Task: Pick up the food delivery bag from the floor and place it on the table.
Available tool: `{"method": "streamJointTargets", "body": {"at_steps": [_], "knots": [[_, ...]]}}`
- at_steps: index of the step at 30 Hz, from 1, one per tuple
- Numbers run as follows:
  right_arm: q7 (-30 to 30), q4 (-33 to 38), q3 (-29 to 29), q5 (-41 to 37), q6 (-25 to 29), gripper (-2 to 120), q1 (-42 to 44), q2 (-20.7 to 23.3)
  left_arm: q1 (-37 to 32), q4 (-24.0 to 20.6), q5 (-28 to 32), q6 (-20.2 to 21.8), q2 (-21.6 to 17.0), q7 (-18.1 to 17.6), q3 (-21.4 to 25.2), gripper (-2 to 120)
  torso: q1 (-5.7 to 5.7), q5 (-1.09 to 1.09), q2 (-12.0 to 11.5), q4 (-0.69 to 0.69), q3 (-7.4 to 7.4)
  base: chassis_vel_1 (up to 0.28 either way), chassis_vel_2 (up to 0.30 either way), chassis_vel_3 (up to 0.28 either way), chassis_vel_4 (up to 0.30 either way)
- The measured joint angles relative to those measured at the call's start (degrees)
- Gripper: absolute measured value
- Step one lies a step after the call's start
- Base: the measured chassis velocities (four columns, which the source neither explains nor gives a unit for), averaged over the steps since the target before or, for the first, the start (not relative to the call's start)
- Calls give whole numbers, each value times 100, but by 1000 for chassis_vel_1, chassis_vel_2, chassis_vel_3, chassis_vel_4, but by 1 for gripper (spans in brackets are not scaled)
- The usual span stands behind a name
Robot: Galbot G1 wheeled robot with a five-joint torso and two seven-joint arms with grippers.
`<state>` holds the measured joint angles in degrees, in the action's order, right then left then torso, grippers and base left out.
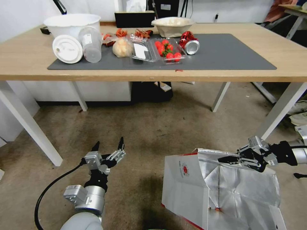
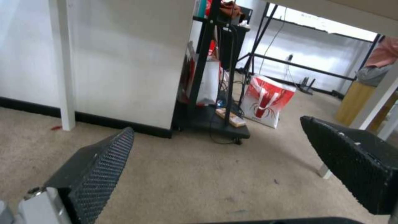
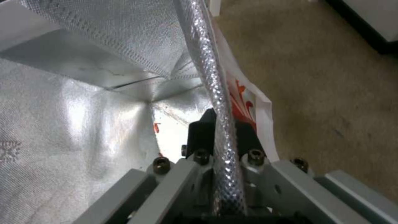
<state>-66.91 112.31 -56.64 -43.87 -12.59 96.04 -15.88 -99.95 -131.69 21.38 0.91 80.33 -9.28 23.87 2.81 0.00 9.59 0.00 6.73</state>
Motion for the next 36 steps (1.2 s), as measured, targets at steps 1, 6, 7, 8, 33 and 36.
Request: {"method": "streamJointTargets", "body": {"at_steps": [1,6,7,8,33,36], "knots": [[0,0,0,0,0,0,0,0,0,0,0,0,0,0,0,100,0,0,0,0,0,0,0,0,0],[-1,-22,2,0,0,0,-2,12,4,3,6,32,-6,2,2,100,28,0,115,0,88,0,0,0,0],[-1,-27,3,1,0,0,-1,12,6,5,6,37,-3,2,2,100,36,0,142,0,107,0,0,0,0],[-1,-33,5,3,0,0,1,12,11,5,6,41,-1,3,1,100,43,0,175,0,135,0,0,0,0],[-27,-69,14,-36,-21,0,-10,81,52,65,28,63,-52,4,-7,100,189,1,733,1,550,0,0,0,0],[-27,-69,14,-32,-22,0,-10,76,61,65,29,67,-52,3,-8,100,209,0,797,0,593,0,0,0,0]]}}
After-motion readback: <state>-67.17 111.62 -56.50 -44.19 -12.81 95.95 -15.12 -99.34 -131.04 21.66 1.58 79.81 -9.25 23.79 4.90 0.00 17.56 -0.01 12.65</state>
